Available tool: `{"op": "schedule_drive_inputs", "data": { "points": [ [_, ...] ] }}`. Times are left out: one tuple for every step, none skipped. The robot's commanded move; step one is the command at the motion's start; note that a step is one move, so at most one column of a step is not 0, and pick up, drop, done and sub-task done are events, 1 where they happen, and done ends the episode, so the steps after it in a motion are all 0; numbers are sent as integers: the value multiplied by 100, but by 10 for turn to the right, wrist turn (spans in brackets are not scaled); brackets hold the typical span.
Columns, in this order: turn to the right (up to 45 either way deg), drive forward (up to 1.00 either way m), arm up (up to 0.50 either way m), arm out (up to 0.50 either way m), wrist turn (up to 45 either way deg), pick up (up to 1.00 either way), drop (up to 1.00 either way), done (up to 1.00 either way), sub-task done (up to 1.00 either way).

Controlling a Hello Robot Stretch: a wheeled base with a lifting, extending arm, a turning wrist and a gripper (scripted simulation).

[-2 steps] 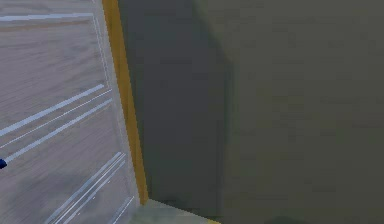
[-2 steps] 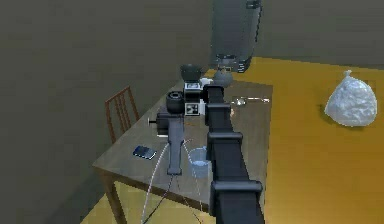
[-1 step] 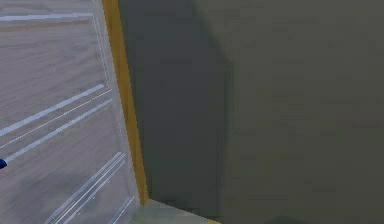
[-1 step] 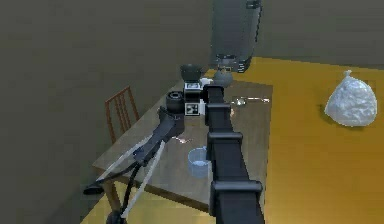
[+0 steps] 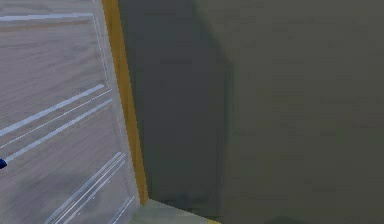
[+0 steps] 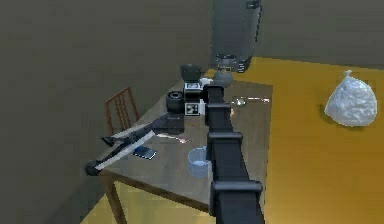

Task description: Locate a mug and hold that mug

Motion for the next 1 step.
{"op": "schedule_drive_inputs", "data": {
  "points": [
    [0,0,0,0,450,0,0,0,0]
  ]
}}
